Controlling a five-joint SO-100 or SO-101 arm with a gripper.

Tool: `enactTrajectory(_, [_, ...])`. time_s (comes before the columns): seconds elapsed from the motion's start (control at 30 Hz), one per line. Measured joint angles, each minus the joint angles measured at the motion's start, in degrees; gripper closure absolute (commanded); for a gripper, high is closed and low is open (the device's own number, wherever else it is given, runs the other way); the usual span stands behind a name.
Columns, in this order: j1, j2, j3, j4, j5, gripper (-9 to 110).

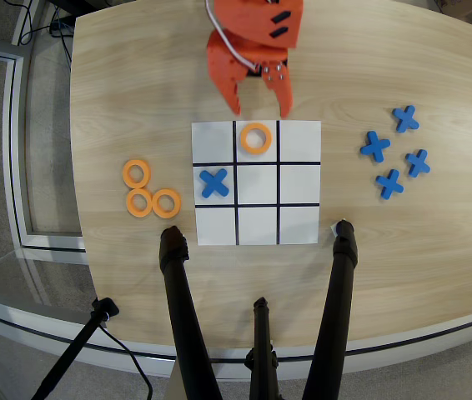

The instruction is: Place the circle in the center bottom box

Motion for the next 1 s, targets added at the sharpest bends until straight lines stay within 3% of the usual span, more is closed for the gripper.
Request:
enactTrajectory(0.13, [-0.18, 13.01, 15.03, 3.69, -2.29, 100])
enactTrajectory(0.3, [0.79, 15.03, 26.28, -3.25, -2.02, 102])
enactTrajectory(0.57, [11.6, 15.47, 26.37, -0.53, -2.29, 101])
enactTrajectory(0.73, [26.37, 16.44, 26.37, 0.0, -1.93, 101])
enactTrajectory(1.0, [58.62, 16.52, 26.37, -0.09, -1.76, 101])
